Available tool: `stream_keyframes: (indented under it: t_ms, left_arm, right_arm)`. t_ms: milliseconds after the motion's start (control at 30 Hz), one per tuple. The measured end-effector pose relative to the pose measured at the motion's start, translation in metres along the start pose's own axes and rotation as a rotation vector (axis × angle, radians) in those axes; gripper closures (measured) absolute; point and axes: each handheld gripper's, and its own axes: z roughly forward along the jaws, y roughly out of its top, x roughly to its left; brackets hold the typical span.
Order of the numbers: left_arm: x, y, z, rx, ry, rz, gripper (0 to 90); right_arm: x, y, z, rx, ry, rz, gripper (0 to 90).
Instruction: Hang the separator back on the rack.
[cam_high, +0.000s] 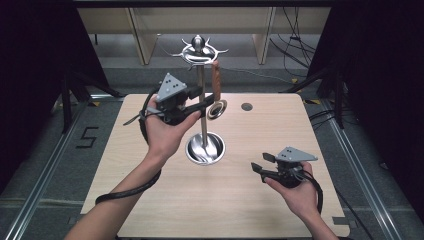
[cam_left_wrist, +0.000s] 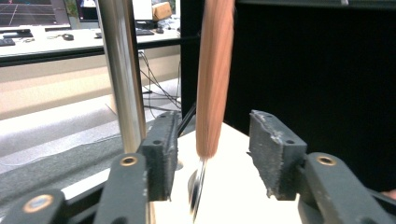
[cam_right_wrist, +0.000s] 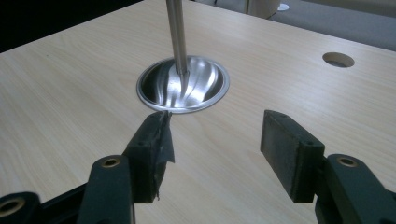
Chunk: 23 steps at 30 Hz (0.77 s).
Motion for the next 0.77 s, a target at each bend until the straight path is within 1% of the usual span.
stream_keyframes:
  t_ms: [33,67,100,133,167,200,233,267,333,367,400,433,467,500,533,567,600,633,667,700,767]
  left_arm:
    - [0.000,-0.005,-0.004,0.006,-0.001,0.009,48.4]
    - [0.000,-0.005,-0.004,0.006,-0.001,0.009,47.4]
    - [0.000,-0.018,-0.013,0.029,-0.004,-0.017,46.8]
    - [0.002,-0.025,-0.018,0.035,0.000,0.004,46.2]
    - [0.004,-0.032,-0.022,0.045,0.005,0.009,45.4]
    - [0.006,-0.040,-0.027,0.059,0.009,0.013,44.9]
    - [0.009,-0.048,-0.031,0.074,0.010,0.011,44.4]
    - [0.011,-0.057,-0.036,0.086,0.019,0.001,43.9]
    - [0.016,-0.077,-0.044,0.121,0.030,0.008,43.6]
    - [0.018,-0.088,-0.047,0.130,0.028,-0.002,43.4]
    - [0.020,-0.100,-0.050,0.151,0.030,-0.005,43.2]
    - [0.022,-0.111,-0.051,0.164,0.027,-0.007,43.0]
    - [0.021,-0.124,-0.054,0.186,0.029,-0.036,43.0]
    - [0.023,-0.136,-0.056,0.188,0.027,-0.023,43.0]
    - [0.026,-0.148,-0.058,0.190,0.033,0.008,43.0]
    - [0.026,-0.159,-0.059,0.218,0.026,0.005,43.1]
    - [0.025,-0.168,-0.062,0.274,0.012,-0.016,42.8]
    - [0.025,-0.175,-0.062,0.286,-0.005,-0.057,41.8]
    - [0.026,-0.179,-0.062,0.291,-0.014,-0.073,41.7]
    - [0.026,-0.180,-0.062,0.295,-0.021,-0.101,41.3]
    - [0.027,-0.179,-0.062,0.291,-0.026,-0.105,37.9]
  right_arm:
    - [0.000,0.000,-0.001,-0.003,0.002,0.016,43.1]
    - [0.001,0.000,-0.002,0.008,-0.001,0.029,43.1]
    - [0.001,0.000,-0.001,-0.004,0.003,0.035,43.1]
    - [0.001,0.000,-0.001,0.004,0.016,0.056,43.1]
    - [-0.001,0.000,-0.002,0.008,-0.001,0.032,43.1]
    - [-0.001,0.000,-0.002,-0.002,-0.009,0.026,43.1]
    - [-0.001,0.000,-0.001,-0.013,-0.015,0.030,43.0]
    - [-0.001,0.000,-0.001,-0.011,-0.014,0.029,43.0]
    - [-0.001,0.000,-0.001,-0.008,-0.015,0.029,43.0]
    - [-0.001,0.000,-0.001,-0.005,-0.014,0.031,43.0]
    - [-0.001,-0.001,-0.001,-0.006,-0.013,0.029,43.0]
    - [0.000,0.000,-0.001,0.007,-0.006,0.046,43.0]
    - [-0.002,-0.001,0.000,-0.002,-0.011,0.028,43.0]
    - [-0.002,-0.001,-0.001,0.022,0.001,0.037,43.0]
    - [-0.002,-0.001,-0.001,0.022,0.002,0.040,43.0]
    - [-0.001,-0.001,-0.001,0.020,0.006,0.042,43.0]
    - [-0.002,-0.001,0.000,0.017,0.007,0.038,43.0]
    - [-0.002,-0.001,-0.001,0.015,0.004,0.035,43.0]
    - [-0.002,-0.001,0.000,0.004,0.004,0.037,42.9]
    - [-0.002,-0.001,0.000,-0.001,-0.003,0.043,42.9]
    - [-0.002,-0.001,0.000,0.000,0.004,0.045,42.9]
